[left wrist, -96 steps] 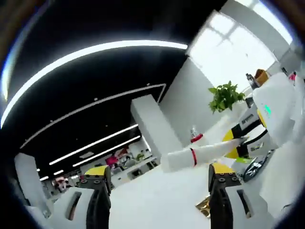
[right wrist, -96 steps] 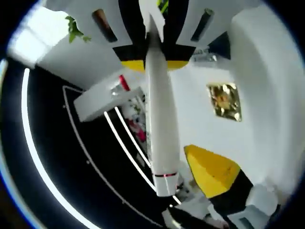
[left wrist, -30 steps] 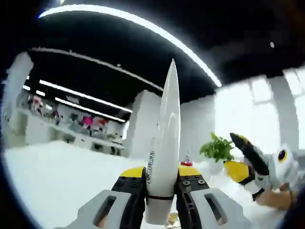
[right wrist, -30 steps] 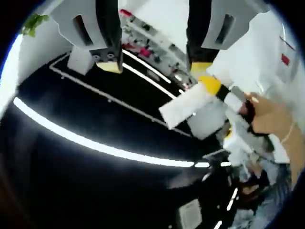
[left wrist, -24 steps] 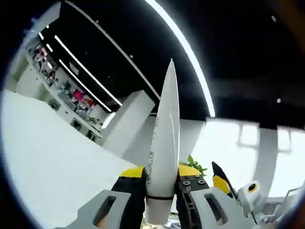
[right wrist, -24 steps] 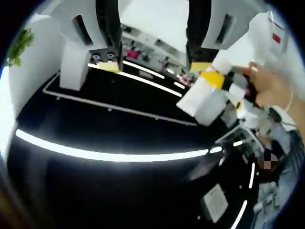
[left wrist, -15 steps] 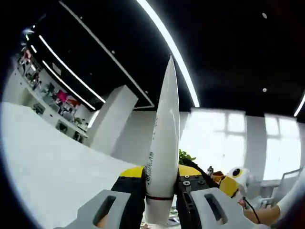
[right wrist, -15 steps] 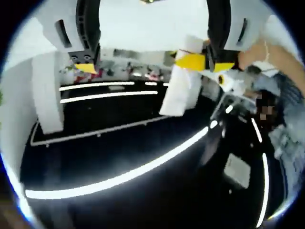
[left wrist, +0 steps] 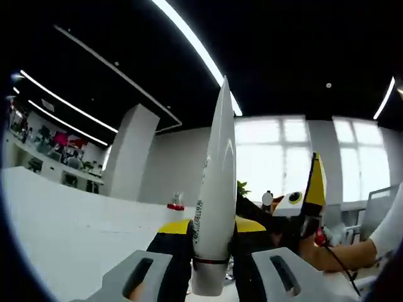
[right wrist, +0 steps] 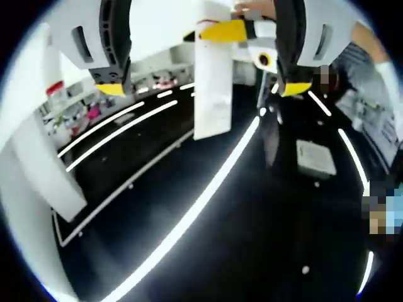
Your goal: Arrange the skincare products in the storage area until every visible bottle or jar stands upright without overlapping.
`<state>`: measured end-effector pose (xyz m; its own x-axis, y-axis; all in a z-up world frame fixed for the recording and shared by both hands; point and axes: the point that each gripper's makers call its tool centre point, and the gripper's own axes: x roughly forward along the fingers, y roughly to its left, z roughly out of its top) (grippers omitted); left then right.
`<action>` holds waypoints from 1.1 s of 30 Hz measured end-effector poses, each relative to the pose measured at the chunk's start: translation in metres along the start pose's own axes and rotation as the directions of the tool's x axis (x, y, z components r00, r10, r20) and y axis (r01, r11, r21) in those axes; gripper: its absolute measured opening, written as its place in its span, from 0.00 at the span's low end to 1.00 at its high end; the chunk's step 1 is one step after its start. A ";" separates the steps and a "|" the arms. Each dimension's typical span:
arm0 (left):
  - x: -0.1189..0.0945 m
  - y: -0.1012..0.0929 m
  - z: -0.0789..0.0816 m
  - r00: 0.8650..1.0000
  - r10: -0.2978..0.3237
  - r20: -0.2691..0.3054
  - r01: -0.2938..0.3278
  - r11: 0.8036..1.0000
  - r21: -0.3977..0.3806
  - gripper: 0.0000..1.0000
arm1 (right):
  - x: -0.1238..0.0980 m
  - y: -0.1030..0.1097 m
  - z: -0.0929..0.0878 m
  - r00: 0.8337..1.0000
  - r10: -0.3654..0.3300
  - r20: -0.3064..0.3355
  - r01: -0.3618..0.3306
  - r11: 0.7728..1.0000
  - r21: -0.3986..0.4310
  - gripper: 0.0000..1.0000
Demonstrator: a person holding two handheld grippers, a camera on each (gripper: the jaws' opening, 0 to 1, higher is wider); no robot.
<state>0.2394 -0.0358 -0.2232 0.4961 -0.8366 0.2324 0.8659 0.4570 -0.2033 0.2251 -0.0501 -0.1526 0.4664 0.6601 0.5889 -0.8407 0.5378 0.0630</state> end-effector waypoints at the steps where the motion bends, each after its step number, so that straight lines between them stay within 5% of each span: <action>1: 0.001 -0.001 -0.002 1.000 -0.002 -0.012 0.002 1.000 0.016 0.22 | 0.001 0.003 -0.004 1.000 0.008 -0.020 -0.008 1.000 -0.008 0.95; 11: 0.010 -0.012 -0.017 0.995 -0.059 -0.079 0.061 0.998 0.024 0.22 | 0.002 0.003 -0.021 0.995 0.023 -0.098 -0.024 1.000 -0.011 0.94; 16: 0.011 -0.020 -0.019 0.992 -0.087 -0.092 0.088 0.996 0.007 0.22 | -0.002 -0.006 -0.008 0.999 -0.008 -0.042 0.007 1.000 -0.009 0.94; 33: 0.016 -0.018 -0.023 0.990 -0.049 -0.132 0.056 0.997 0.051 0.22 | 0.002 -0.009 -0.012 0.997 -0.014 -0.074 0.019 0.997 0.070 0.93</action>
<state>0.2307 -0.0645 -0.2379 0.4405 -0.8905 0.1143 0.8944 0.4243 -0.1413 0.2373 -0.0475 -0.1621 0.4973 0.6895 0.5265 -0.8487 0.5126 0.1304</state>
